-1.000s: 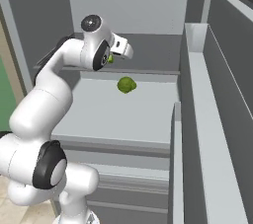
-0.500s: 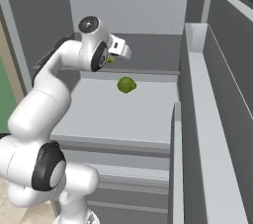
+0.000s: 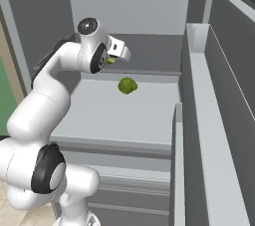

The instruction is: Take the lemon wedge from the fridge and place it on the plate with fish on the dining counter.

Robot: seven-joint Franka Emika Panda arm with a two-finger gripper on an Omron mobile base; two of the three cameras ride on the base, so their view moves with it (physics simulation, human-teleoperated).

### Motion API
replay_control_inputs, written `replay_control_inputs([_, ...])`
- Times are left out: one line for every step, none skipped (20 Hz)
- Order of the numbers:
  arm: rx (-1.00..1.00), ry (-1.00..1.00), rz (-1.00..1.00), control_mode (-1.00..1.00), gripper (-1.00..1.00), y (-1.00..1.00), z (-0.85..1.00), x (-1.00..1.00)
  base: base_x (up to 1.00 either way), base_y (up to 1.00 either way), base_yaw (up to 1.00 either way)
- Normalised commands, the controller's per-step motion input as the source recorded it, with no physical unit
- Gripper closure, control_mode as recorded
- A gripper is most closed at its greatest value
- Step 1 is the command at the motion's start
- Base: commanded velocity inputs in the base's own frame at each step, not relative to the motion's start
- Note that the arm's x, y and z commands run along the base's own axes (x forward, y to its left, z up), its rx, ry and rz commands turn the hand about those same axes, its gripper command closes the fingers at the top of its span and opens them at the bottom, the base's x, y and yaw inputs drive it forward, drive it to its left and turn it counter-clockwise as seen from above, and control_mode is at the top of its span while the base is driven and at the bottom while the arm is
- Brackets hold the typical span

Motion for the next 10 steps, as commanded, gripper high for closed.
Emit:
replay_control_inputs([0.0,0.0,0.02,-1.0,1.0,0.01,-0.2,0.0,0.0,0.0,0.0])
replay_control_inputs([0.0,0.0,0.0,-1.0,1.0,0.0,-0.08,0.01,0.0,0.0,0.0])
replay_control_inputs([0.0,0.0,0.0,-1.0,1.0,0.0,0.0,0.04,0.0,0.0,0.0])
replay_control_inputs([0.0,0.0,0.0,-1.0,1.0,0.0,0.0,0.0,0.0,0.0,0.0])
replay_control_inputs([0.0,0.0,0.0,-1.0,1.0,0.0,0.0,0.0,0.0,0.0,0.0])
replay_control_inputs([0.0,0.0,0.0,-1.0,1.0,0.0,0.0,0.0,0.0,0.0,0.0])
replay_control_inputs([0.0,0.0,0.0,-1.0,1.0,0.0,0.0,0.03,0.0,0.0,0.0])
replay_control_inputs([0.0,0.0,0.0,-1.0,1.0,0.0,0.0,0.02,0.0,0.0,0.0])
replay_control_inputs([0.0,0.0,0.0,-1.0,1.0,0.0,0.0,0.0,0.0,0.0,0.0])
replay_control_inputs([0.0,0.0,0.0,-1.0,1.0,0.0,0.0,0.0,0.0,0.0,0.0])
